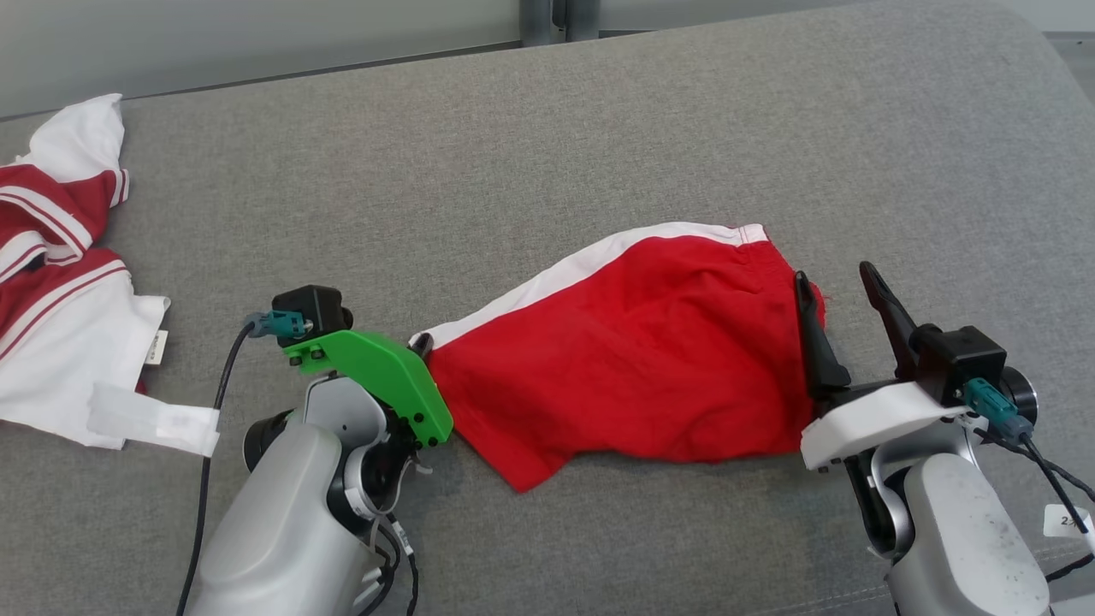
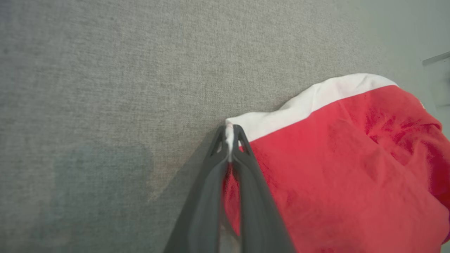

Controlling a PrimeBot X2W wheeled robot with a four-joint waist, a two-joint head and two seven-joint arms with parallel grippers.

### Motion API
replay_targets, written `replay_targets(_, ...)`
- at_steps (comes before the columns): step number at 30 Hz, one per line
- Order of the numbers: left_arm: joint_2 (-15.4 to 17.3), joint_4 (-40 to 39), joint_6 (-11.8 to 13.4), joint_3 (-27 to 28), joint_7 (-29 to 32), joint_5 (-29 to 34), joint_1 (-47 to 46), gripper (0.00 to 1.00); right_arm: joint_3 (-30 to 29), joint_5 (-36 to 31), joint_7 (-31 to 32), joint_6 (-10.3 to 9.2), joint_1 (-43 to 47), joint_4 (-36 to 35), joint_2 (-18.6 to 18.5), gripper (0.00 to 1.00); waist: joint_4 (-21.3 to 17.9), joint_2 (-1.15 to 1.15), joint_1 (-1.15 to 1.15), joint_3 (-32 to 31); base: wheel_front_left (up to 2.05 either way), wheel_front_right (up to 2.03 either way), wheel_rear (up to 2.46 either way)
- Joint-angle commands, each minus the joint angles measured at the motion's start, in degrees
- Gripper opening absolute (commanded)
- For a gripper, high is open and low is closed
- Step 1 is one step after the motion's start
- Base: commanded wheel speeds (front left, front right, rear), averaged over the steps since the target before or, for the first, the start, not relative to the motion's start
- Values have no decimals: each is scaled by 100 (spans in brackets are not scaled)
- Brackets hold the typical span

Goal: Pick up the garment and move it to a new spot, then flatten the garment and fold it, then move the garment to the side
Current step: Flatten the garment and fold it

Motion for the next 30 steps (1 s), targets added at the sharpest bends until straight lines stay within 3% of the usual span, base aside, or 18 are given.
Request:
replay_targets(1,24,-27,-71,-12,-148,78,-1,0,-43,-111,35,-3,-121,38,-16,100,40,0,0,-19,0,0,0)
replay_targets(11,-11,-141,-200,-185,-565,260,195,0,-468,-314,1001,-3,-860,518,-55,100,305,0,0,-76,0,0,0)
replay_targets(22,-151,-138,-264,-538,-755,393,222,0,84,1226,3712,-4,-2045,1530,-800,100,641,0,0,-109,0,0,0)
replay_targets(30,-228,-93,-284,-675,-788,349,94,0,405,1775,4594,-3,-2221,1682,-1079,100,806,0,0,-25,0,0,0)
